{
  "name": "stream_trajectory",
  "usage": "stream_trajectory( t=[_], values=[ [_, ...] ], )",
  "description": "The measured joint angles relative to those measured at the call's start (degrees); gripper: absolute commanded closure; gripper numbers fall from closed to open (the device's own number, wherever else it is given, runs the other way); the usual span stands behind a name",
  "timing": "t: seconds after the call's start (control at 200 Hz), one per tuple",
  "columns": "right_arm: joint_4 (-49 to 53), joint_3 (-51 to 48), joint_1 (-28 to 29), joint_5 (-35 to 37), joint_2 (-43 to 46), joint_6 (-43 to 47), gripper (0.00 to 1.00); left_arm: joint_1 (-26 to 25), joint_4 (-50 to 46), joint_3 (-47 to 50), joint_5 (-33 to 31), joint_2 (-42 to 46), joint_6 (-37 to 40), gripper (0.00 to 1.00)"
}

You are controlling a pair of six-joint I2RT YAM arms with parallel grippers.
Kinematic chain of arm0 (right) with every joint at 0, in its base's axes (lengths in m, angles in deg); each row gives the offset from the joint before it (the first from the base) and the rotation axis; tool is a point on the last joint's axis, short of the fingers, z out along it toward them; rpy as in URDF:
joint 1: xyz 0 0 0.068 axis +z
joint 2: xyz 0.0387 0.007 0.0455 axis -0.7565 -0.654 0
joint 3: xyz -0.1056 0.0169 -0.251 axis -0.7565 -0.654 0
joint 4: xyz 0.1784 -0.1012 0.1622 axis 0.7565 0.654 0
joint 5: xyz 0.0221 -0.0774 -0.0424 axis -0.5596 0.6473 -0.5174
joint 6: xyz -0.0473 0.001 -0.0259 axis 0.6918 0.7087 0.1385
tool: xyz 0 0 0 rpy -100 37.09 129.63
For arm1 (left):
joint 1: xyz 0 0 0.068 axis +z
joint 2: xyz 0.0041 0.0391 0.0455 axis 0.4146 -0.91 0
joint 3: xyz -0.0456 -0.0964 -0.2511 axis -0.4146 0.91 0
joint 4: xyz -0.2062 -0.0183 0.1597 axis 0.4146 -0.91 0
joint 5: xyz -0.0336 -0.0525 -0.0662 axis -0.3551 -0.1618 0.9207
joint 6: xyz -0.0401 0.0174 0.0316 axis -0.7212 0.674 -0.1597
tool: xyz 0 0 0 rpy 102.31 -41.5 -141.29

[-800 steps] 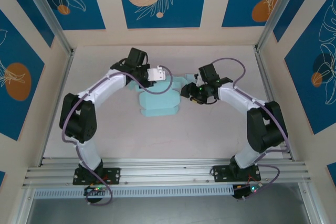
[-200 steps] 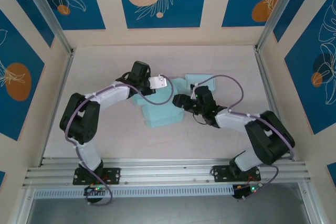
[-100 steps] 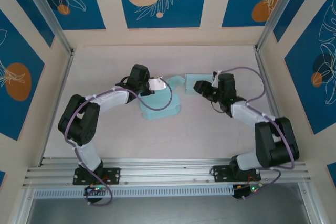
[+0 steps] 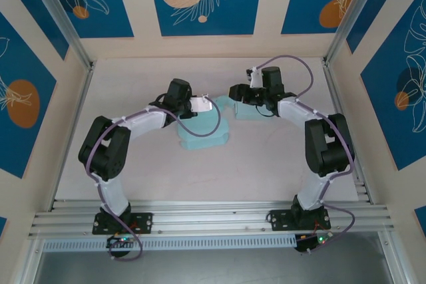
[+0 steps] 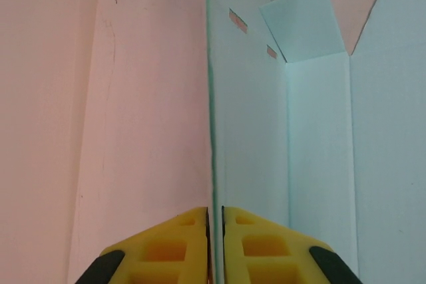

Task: Fold the paper box

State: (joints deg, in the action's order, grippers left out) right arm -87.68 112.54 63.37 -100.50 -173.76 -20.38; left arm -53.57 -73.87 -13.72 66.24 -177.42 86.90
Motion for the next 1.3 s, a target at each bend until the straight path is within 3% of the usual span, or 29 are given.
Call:
stream_trajectory(
  t=[0.245, 0.485, 0.6, 0.745, 0.81, 1.0, 1.085, 1.3],
  values=[
    [3.06, 0.04, 0.37, 3.78, -1.38, 8.48, 0.38, 0.70, -1.79, -1.53, 0.87, -0.59, 0.42, 0.90],
    [7.26, 5.18, 1.57, 6.67, -6.51, 15.21, 0.39, 1.11, -3.34, -2.58, 1.66, -0.96, 0.44, 0.90],
    [8.37, 7.56, 2.64, 7.69, -8.37, 17.38, 0.52, 1.27, -3.74, -2.84, 2.08, -0.96, 0.39, 0.86],
    [9.31, 9.35, 3.50, 8.57, -9.97, 18.75, 0.83, 1.79, -4.66, -3.08, 2.58, -0.96, 0.37, 0.77],
    [9.66, 10.05, 3.85, 9.22, -10.51, 19.30, 0.91, 2.19, -5.29, -3.08, 2.97, -0.96, 0.11, 0.71],
    [9.99, 10.54, 5.40, 12.00, -10.69, 20.72, 0.95, 3.02, -6.45, -3.08, 4.04, -0.85, -0.09, 0.67],
    [9.97, 10.54, 6.05, 13.22, -10.58, 21.14, 0.95, 3.23, -6.67, -2.91, 4.11, -0.24, -0.39, 0.58],
    [9.94, 10.01, 7.13, 15.37, -10.08, 21.77, 0.95, 4.00, -6.43, -0.76, 5.95, 4.94, -1.95, 0.63]
  ],
)
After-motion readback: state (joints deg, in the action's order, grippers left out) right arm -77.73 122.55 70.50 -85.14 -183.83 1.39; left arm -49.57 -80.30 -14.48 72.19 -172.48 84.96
